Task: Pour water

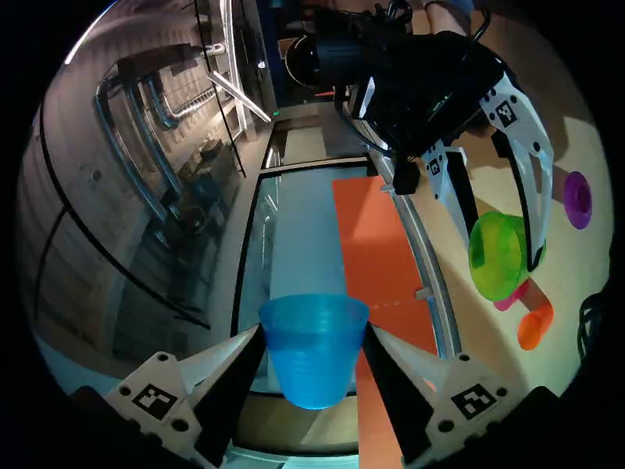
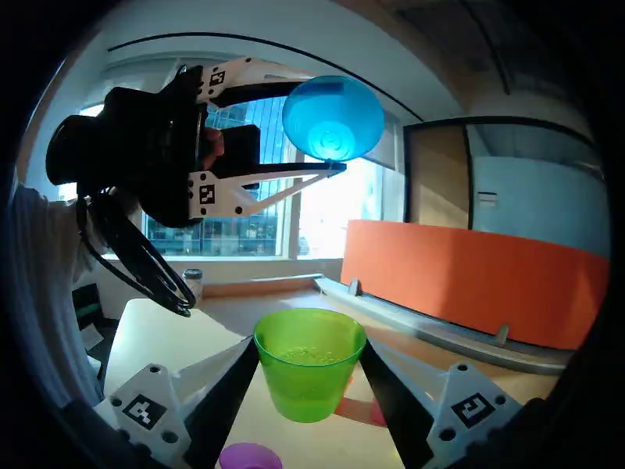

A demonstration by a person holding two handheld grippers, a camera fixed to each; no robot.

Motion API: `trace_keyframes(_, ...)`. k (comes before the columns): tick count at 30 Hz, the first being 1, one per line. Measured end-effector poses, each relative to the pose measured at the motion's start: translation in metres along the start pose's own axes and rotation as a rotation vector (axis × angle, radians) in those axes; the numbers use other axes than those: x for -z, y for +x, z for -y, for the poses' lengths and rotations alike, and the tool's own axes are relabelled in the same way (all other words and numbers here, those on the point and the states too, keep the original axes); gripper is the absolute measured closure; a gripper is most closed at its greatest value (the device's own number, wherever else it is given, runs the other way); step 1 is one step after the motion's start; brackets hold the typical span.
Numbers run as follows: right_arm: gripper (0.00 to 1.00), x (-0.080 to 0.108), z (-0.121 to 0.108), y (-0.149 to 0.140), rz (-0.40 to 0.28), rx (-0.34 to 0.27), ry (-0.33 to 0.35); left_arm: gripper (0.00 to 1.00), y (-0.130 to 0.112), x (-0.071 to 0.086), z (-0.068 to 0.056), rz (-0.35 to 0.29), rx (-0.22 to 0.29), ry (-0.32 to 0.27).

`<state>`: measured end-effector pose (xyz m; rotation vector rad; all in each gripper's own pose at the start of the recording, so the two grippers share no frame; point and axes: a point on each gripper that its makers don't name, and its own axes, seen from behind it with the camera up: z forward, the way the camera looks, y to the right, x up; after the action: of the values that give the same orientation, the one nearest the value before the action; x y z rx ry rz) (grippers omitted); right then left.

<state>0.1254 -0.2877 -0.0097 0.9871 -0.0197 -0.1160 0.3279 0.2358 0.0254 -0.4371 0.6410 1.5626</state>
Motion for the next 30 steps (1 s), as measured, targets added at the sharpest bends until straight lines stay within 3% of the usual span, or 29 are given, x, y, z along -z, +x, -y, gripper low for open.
trace_keyframes(6,0.09,0.001,-0.001,0.000,0.000,-0.001,-0.004,0.15,-0.003,-0.002,0.003,0.002,0.019,-0.002)
trace_keyframes(12,0.09,0.002,-0.002,0.000,-0.001,0.000,-0.009,0.15,-0.005,-0.002,0.003,0.000,0.107,0.002)
trace_keyframes(18,0.09,0.003,-0.004,0.001,-0.004,0.000,-0.017,0.15,-0.010,-0.001,0.003,0.006,0.275,0.014)
trace_keyframes(24,0.09,0.006,-0.007,0.001,-0.007,-0.003,-0.027,0.15,-0.015,0.001,-0.004,0.012,0.487,0.014)
trace_keyframes(30,0.09,0.007,-0.009,0.002,-0.008,-0.003,-0.035,0.15,-0.027,0.006,-0.014,0.039,0.646,0.014)
